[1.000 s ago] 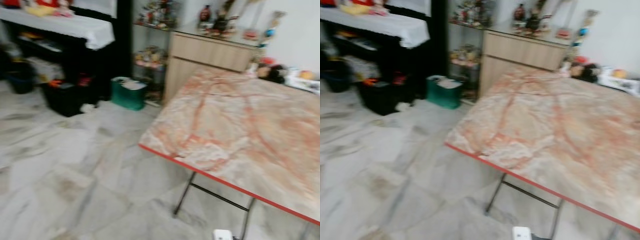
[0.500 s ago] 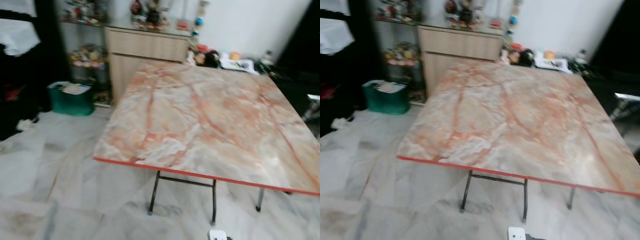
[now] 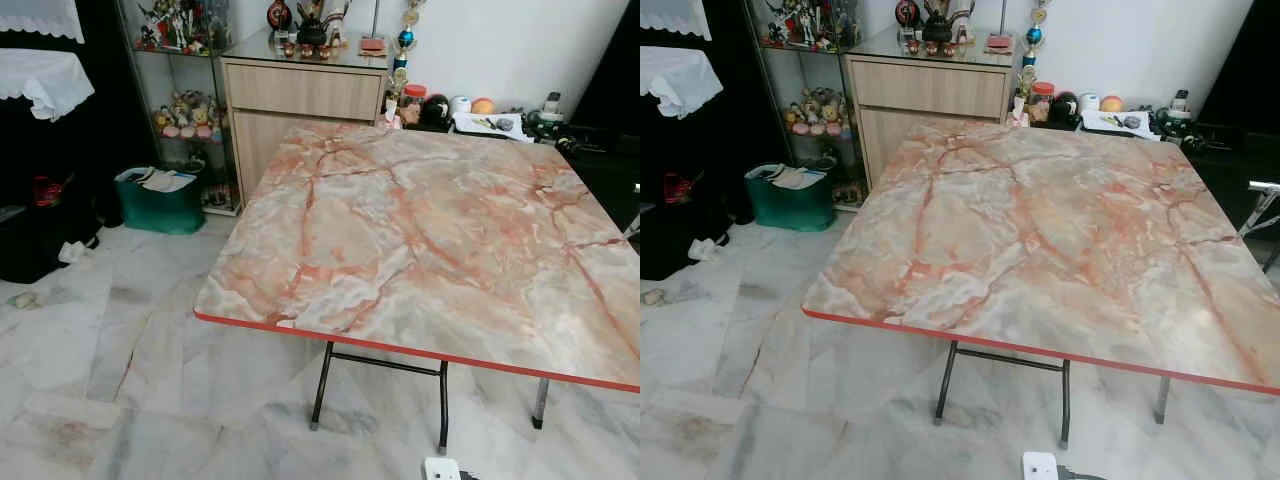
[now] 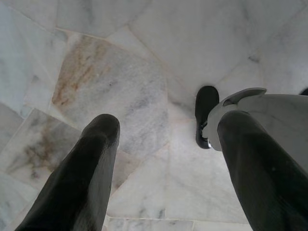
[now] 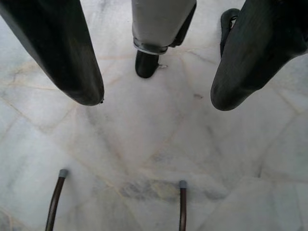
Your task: Hang hanger
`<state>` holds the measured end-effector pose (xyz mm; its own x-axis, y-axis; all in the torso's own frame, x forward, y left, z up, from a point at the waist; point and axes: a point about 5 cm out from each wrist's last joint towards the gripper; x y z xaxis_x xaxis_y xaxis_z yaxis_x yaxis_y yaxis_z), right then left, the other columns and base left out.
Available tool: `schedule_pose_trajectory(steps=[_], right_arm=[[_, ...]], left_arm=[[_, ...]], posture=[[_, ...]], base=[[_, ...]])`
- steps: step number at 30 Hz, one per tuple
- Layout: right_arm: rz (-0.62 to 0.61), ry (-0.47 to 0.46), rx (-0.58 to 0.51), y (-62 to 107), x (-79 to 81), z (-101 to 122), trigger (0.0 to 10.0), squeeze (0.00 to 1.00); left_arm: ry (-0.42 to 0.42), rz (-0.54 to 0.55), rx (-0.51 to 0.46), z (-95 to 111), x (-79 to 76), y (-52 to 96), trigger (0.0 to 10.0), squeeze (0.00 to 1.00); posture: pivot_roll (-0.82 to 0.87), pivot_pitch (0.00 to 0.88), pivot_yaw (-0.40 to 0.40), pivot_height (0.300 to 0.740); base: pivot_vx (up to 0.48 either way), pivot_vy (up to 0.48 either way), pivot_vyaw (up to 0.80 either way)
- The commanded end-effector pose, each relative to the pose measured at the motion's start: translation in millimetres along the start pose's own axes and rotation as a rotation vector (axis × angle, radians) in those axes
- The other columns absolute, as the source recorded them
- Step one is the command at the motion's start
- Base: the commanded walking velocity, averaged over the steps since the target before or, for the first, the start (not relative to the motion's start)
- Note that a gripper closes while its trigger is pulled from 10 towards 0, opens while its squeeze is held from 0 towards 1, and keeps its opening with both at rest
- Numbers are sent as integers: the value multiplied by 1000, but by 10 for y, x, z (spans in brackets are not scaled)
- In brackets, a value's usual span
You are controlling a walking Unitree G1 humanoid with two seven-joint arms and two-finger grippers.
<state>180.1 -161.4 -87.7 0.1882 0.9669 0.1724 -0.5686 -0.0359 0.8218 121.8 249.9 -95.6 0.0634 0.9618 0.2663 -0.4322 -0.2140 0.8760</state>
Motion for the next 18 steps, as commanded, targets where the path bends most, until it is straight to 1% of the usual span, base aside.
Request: schedule_pose_trajectory(steps=[1, 18], right_arm=[[-37, -227, -55, -31, -51, 268, 10000, 0], [-37, -227, -55, -31, -51, 268, 10000, 0]], left_arm=[[221, 39, -140, 204, -7, -5, 10000, 0], [221, 39, -140, 204, -7, -5, 10000, 0]], posture=[[236, 0, -92, 740], [236, 0, -92, 740]], base=[[0, 0, 0], [0, 0, 0]])
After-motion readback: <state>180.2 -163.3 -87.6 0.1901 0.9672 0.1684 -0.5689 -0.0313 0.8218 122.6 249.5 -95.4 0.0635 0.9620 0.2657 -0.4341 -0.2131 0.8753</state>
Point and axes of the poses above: a point about 5 cm out from each wrist's last joint towards the gripper, its own y axis pointing back from the gripper into the wrist, its own z axis along the axis of the wrist's last joint, x = y × z, and after that the axes turned 13 degrees about -y, right-handed
